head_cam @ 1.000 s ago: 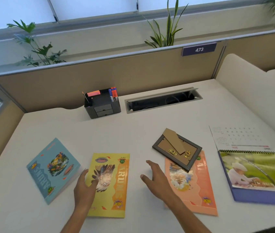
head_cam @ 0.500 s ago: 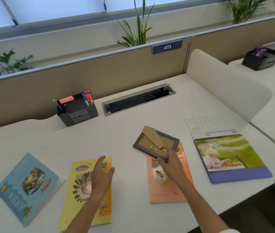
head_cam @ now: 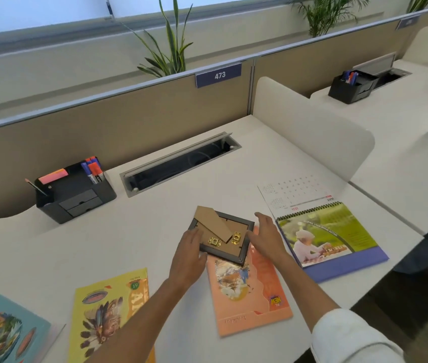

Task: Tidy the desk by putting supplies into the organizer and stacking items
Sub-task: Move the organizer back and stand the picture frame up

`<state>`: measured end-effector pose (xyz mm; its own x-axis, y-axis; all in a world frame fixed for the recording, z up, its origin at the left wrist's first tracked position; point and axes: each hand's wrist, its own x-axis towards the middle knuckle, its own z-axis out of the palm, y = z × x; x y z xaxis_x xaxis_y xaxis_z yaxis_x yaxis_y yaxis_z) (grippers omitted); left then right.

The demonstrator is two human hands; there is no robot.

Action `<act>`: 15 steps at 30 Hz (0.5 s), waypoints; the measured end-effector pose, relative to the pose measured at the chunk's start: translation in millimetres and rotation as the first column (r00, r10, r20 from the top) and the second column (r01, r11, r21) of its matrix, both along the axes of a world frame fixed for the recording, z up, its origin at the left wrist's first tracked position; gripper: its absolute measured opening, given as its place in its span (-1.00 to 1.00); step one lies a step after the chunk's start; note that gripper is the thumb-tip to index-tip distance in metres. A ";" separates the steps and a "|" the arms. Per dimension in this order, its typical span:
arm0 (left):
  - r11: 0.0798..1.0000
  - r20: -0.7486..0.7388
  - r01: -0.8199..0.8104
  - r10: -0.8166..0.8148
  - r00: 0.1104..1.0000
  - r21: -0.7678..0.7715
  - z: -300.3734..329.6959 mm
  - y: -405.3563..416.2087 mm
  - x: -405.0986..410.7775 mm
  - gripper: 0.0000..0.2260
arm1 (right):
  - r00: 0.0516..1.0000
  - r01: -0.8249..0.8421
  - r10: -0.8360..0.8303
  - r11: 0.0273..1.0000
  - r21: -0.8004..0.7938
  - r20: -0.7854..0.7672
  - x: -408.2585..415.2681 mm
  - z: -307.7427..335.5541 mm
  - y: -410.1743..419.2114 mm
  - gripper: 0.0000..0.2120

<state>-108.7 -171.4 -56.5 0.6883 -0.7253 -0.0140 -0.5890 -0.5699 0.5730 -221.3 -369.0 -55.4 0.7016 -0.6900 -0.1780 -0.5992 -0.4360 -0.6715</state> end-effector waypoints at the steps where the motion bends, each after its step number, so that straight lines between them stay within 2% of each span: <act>1: 0.999 0.023 0.033 -0.033 0.999 0.017 -1.4 -5.1 2.7 -0.46 | 1.000 -0.010 0.010 1.000 0.003 -0.010 2.5 0.0 -1.1 -0.39; 7: 0.964 0.145 0.205 -0.230 0.962 0.172 -17.9 -21.9 9.6 -0.43 | 0.999 -0.012 0.014 1.000 0.029 -0.036 16.0 -8.3 -3.0 -0.36; 12: 0.943 0.237 0.271 -0.313 0.920 0.194 -27.8 -17.5 13.8 -0.44 | 0.999 0.018 -0.018 1.000 -0.019 -0.033 17.1 -14.8 5.4 -0.50; 15: 0.916 0.362 0.311 -0.388 0.848 0.253 -35.5 -15.1 17.5 -0.42 | 0.999 0.028 -0.028 1.000 -0.003 -0.015 16.4 -14.6 6.1 -0.49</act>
<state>-91.2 -186.4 -92.1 0.3640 -0.9299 0.0535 -0.9228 -0.3522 0.1563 -205.0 -362.9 -70.0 0.6793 -0.7096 -0.1870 -0.6214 -0.4207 -0.6610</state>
